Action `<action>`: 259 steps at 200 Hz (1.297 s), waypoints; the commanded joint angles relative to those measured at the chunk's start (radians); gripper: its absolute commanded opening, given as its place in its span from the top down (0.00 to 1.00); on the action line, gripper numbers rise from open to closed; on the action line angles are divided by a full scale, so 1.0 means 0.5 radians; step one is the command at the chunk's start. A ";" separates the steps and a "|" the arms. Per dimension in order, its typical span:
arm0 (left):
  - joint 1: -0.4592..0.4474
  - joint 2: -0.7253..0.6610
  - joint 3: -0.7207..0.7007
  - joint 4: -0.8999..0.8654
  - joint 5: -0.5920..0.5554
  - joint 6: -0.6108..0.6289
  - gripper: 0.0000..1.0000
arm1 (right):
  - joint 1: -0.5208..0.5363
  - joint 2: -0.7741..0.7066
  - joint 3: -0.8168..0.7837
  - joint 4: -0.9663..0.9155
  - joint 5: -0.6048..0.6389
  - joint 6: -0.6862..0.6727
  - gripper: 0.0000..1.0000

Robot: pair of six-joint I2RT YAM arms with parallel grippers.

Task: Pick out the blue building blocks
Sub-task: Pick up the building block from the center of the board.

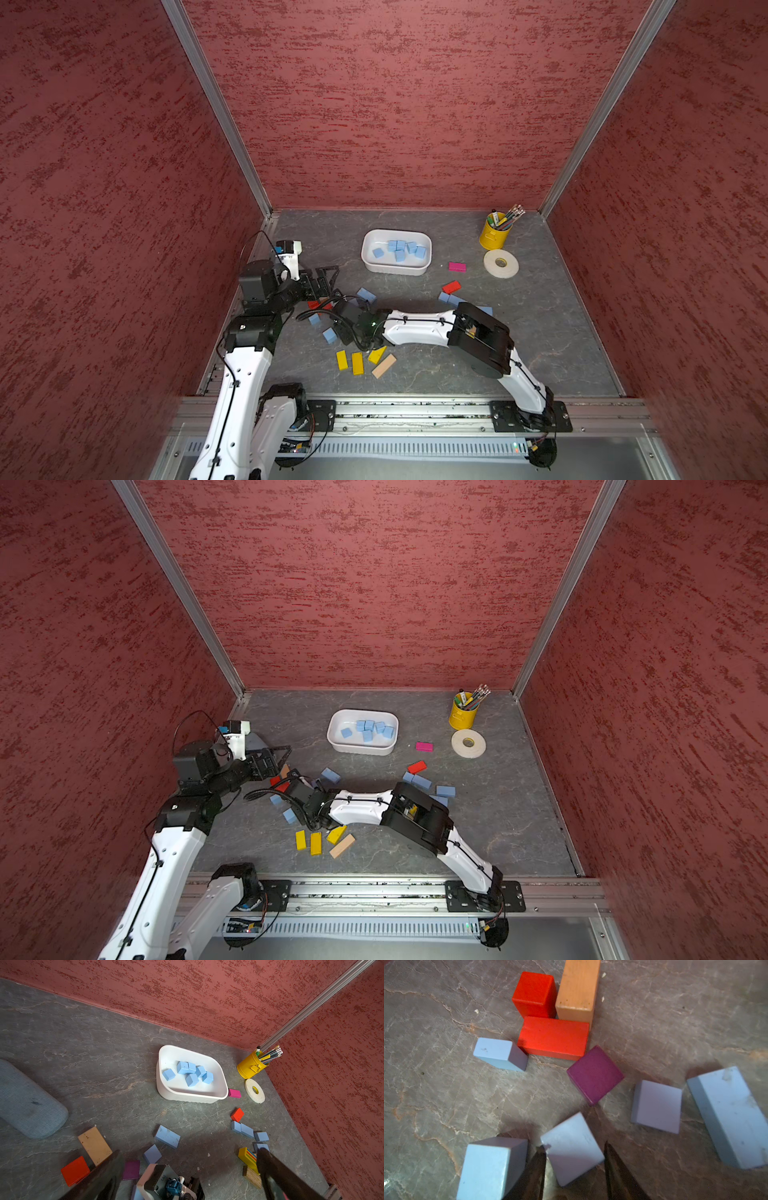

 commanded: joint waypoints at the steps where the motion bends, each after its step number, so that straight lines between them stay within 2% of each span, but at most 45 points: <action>1: 0.018 -0.020 -0.019 -0.009 -0.020 0.017 0.00 | 0.014 0.048 0.075 -0.042 0.085 -0.074 0.58; 44: 0.020 -0.018 -0.018 -0.003 -0.016 0.014 0.00 | 0.017 0.041 0.068 -0.036 0.098 -0.075 0.74; 89: 0.020 -0.020 -0.021 -0.005 -0.013 0.014 0.00 | 0.019 -0.037 -0.004 0.037 0.094 -0.043 0.83; 151: 0.023 -0.028 -0.017 0.003 0.001 0.014 0.00 | 0.017 -0.312 -0.170 0.156 0.129 0.007 0.89; 259: 0.026 -0.040 -0.052 0.135 0.233 -0.003 0.00 | 0.011 -0.688 -0.402 0.257 0.314 0.001 0.94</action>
